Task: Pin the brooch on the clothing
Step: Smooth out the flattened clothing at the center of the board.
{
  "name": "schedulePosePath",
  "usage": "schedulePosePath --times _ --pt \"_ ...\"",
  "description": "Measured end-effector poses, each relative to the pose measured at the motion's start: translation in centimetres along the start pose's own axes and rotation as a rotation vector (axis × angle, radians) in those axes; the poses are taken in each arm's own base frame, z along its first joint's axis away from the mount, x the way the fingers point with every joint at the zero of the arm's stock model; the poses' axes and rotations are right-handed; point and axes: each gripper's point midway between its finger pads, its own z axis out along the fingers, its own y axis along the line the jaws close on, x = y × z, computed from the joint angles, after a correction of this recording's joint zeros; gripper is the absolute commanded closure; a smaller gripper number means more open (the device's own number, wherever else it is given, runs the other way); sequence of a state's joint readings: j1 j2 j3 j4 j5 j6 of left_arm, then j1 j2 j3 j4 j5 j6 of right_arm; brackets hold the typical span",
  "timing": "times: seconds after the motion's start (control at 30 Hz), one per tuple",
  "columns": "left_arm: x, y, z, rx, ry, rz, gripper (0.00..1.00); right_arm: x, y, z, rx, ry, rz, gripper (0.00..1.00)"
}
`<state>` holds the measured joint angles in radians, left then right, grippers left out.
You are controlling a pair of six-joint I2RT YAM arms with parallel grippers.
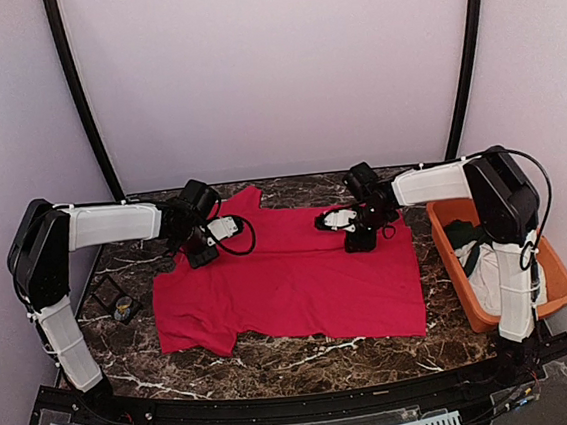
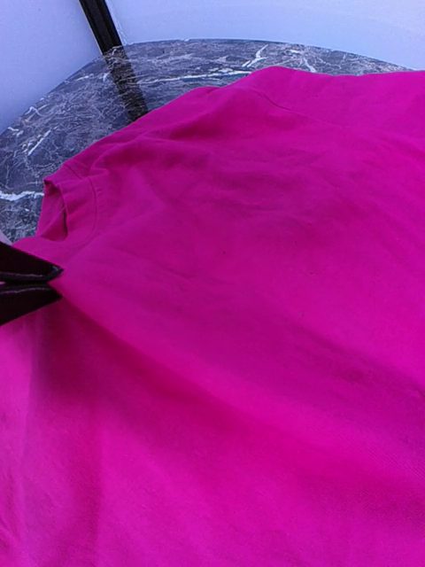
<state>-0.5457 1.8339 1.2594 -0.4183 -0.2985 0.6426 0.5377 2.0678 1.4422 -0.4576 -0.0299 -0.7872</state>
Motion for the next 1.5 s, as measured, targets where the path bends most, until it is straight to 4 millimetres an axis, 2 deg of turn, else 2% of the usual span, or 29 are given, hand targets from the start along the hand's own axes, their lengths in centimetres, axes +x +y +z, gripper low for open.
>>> schedulePosePath --times 0.1,0.27,0.3,0.33,0.67,0.77,0.9,1.0,1.33,1.47,1.5 --pt "0.0 0.0 0.0 0.0 0.0 0.0 0.99 0.0 -0.2 0.0 0.005 0.0 0.0 0.6" --pt "0.0 0.0 0.0 -0.002 0.001 0.0 0.99 0.0 0.0 0.3 -0.014 -0.003 0.003 0.87" --pt "0.0 0.0 0.0 -0.002 0.002 -0.001 0.99 -0.1 0.0 0.4 -0.02 -0.008 0.0 0.96" --pt "0.1 0.1 0.0 -0.005 0.003 -0.002 0.99 -0.1 0.0 0.4 -0.027 -0.009 0.001 1.0" --pt "0.1 0.3 0.0 -0.017 0.009 -0.024 0.99 -0.1 0.1 -0.1 -0.055 -0.018 0.016 1.0" --pt "0.1 0.3 0.0 -0.018 0.008 -0.026 0.99 -0.5 -0.5 -1.6 -0.024 -0.03 0.01 1.0" --pt "-0.1 0.1 -0.1 -0.017 0.005 -0.023 0.99 -1.0 -1.5 -4.7 0.044 -0.053 -0.01 1.0" --pt "-0.4 -0.2 -0.2 -0.02 0.001 -0.016 0.99 -0.8 -1.8 -6.0 0.087 -0.054 -0.025 1.0" --pt "-1.4 -1.0 -0.1 -0.032 -0.007 -0.001 0.99 1.5 -0.5 -4.4 0.073 0.018 -0.058 1.0" --pt "-1.0 -1.9 1.0 -0.026 0.025 0.01 0.89 2.0 0.0 -3.6 0.052 0.034 -0.058 0.99" --pt "-0.9 -2.0 1.3 -0.024 0.034 0.016 0.86 2.0 0.0 -3.5 0.05 0.035 -0.059 0.94"
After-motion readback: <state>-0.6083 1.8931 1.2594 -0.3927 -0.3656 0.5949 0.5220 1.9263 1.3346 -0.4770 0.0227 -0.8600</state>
